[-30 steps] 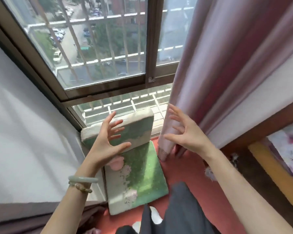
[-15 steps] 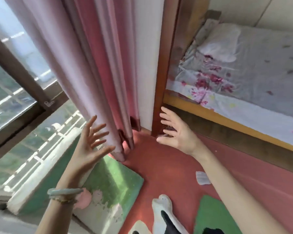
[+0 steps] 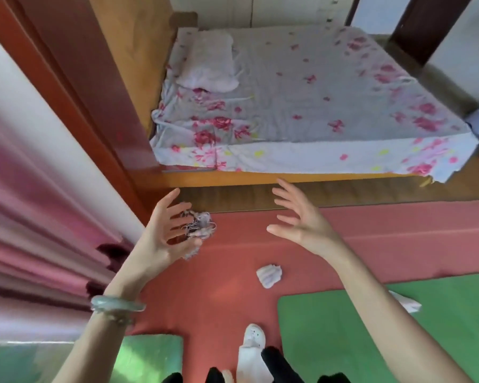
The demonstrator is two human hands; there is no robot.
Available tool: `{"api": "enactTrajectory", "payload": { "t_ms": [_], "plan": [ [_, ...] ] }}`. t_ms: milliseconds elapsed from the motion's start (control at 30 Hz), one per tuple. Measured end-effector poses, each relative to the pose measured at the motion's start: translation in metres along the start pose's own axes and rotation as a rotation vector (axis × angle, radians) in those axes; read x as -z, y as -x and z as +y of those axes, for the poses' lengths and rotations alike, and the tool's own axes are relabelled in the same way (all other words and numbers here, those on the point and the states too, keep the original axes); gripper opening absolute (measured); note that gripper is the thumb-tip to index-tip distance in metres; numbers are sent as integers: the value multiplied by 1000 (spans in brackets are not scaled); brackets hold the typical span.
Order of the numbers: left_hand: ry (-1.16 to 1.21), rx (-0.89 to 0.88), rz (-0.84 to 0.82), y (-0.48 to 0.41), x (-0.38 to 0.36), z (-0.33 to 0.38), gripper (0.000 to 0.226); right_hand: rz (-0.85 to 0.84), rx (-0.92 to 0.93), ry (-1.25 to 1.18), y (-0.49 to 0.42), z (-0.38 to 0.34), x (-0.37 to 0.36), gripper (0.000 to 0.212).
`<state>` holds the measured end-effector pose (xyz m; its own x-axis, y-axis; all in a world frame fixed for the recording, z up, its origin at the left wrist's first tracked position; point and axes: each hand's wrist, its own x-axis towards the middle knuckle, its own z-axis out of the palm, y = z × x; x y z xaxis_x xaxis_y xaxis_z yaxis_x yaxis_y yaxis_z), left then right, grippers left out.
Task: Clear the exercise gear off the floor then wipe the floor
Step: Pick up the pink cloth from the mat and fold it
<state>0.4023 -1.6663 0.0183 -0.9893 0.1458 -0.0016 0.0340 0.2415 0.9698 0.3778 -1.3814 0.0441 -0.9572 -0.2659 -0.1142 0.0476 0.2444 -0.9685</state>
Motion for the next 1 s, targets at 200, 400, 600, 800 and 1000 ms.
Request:
{"api": "enactTrajectory", "payload": {
  "t_ms": [200,400,600,800,1000],
  "plan": [
    [9,-45,-126,-98,-63,17,90,164,-48,10,-27,21,87,88],
    [-27,-67,-289,-177,-113,31,94,312,-77,11,-44,36,150,89],
    [-22,-76,-455,-272,-156,36,95,477,-92,-48,-72,58,196,89],
    [-38,-128,-640,-391,-205,46,95,691,-141,-50,-115,74,247,90],
    [-78,-212,-875,-501,-253,68,94,927,-187,-101,-148,71,286,90]
  ]
}}
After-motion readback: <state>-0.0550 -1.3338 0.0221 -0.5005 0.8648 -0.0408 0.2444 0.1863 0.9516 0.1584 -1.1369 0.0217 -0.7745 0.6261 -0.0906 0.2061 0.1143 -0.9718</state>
